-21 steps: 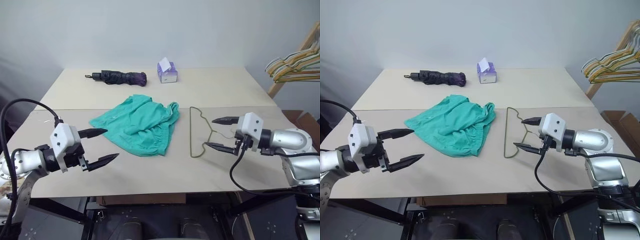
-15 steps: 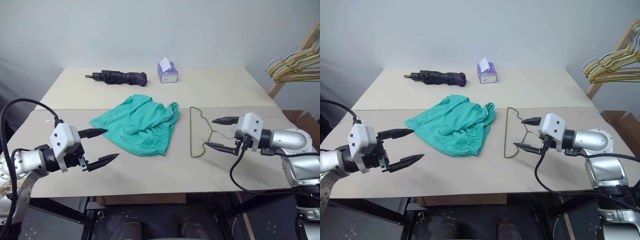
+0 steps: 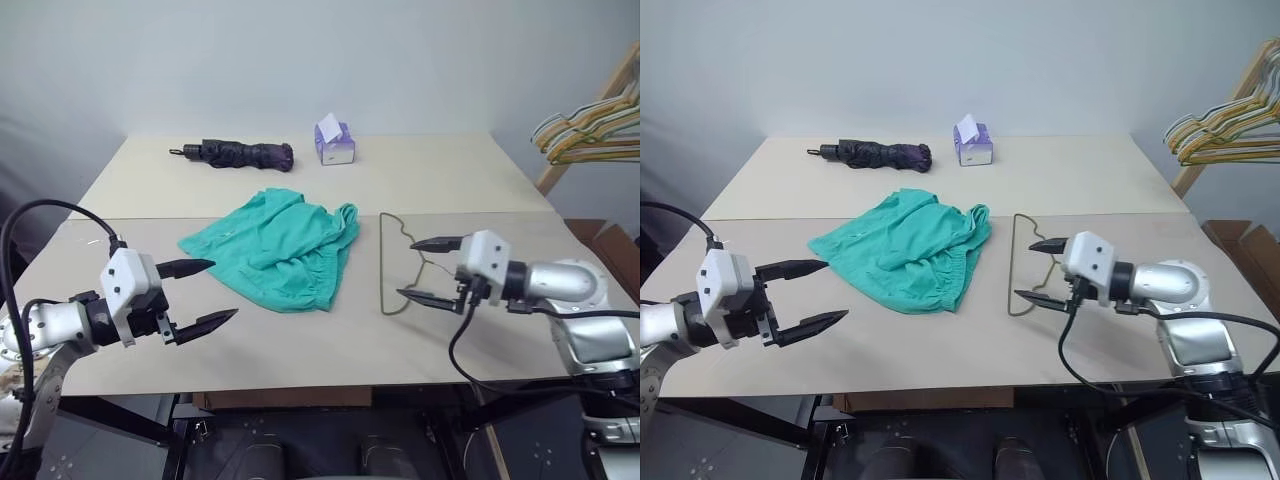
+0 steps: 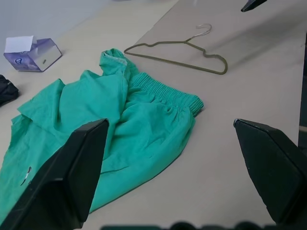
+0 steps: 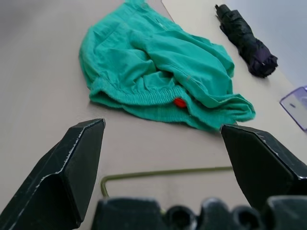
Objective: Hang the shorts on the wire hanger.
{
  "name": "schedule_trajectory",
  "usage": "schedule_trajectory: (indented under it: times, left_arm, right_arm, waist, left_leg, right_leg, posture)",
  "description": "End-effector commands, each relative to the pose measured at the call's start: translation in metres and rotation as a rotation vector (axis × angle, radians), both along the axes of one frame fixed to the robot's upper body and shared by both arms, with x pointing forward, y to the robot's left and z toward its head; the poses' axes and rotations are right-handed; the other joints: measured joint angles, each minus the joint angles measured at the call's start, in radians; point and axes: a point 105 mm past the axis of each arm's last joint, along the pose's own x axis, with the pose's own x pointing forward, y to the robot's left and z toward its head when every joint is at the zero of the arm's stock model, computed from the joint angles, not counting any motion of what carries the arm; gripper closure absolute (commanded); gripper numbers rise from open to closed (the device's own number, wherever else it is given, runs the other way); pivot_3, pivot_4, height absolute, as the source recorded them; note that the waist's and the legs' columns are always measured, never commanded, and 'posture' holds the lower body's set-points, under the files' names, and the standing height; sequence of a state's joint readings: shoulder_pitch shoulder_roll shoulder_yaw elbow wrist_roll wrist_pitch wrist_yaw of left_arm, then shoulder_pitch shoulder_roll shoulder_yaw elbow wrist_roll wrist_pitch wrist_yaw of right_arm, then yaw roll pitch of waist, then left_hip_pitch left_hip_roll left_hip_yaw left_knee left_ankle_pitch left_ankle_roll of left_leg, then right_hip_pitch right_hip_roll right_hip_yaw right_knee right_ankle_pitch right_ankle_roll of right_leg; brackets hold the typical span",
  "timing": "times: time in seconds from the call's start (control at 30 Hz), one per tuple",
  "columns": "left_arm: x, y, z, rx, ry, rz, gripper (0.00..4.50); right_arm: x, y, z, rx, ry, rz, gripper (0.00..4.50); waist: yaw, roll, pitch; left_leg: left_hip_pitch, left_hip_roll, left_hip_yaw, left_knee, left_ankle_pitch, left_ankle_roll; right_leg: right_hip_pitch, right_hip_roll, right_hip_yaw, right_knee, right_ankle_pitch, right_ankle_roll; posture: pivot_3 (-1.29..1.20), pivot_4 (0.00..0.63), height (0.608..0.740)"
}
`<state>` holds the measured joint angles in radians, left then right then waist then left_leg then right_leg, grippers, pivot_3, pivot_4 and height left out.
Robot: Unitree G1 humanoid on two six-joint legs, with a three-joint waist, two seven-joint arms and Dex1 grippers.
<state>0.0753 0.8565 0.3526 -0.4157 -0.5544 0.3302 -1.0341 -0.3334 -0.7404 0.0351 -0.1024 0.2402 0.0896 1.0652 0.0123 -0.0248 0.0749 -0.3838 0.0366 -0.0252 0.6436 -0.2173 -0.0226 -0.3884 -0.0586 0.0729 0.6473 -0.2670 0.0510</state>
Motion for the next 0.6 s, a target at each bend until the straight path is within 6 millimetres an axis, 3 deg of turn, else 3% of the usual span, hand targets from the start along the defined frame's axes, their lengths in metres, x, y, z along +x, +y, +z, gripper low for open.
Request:
schedule_trajectory:
  times: [0.03,0.37,0.47,0.6]
  left_arm:
    - [-0.002,-0.001,0.012,0.001,-0.052,-0.013,0.00]
    - [-0.002,0.001,0.013,0.014,-0.045,-0.025,0.00]
    - [-0.002,0.001,0.013,0.016,-0.043,-0.029,0.00]
    - [-0.001,-0.001,0.013,0.017,-0.046,-0.036,0.00]
  right_arm:
    - [0.000,0.022,0.001,-0.038,-0.028,0.036,0.03]
    - [0.002,0.102,-0.031,-0.167,0.020,0.133,0.03]
    - [0.006,0.114,-0.038,-0.216,0.024,0.118,0.03]
    - [0.028,0.124,-0.054,-0.383,0.019,-0.018,0.03]
  waist:
    - [-0.001,0.000,0.000]
    - [0.000,0.000,0.006]
    - [0.002,0.000,0.007]
    - [-0.001,0.000,0.007]
  left_leg:
    - [0.000,0.000,0.000,0.000,0.000,0.000]
    - [-0.001,0.000,0.000,0.000,0.000,0.000]
    - [-0.001,0.000,-0.001,0.000,0.000,0.000]
    - [-0.001,0.000,-0.001,0.000,0.000,0.000]
  right_leg:
    - [0.000,0.000,0.000,0.000,0.000,0.000]
    - [-0.001,0.000,-0.001,0.000,0.000,-0.001]
    - [-0.001,0.000,-0.001,0.000,0.000,-0.002]
    - [-0.001,0.000,-0.001,0.001,0.000,-0.002]
  posture:
    - [0.11,0.061,0.740]
    - [0.11,0.077,0.740]
    - [0.11,0.076,0.740]
    - [0.11,0.071,0.740]
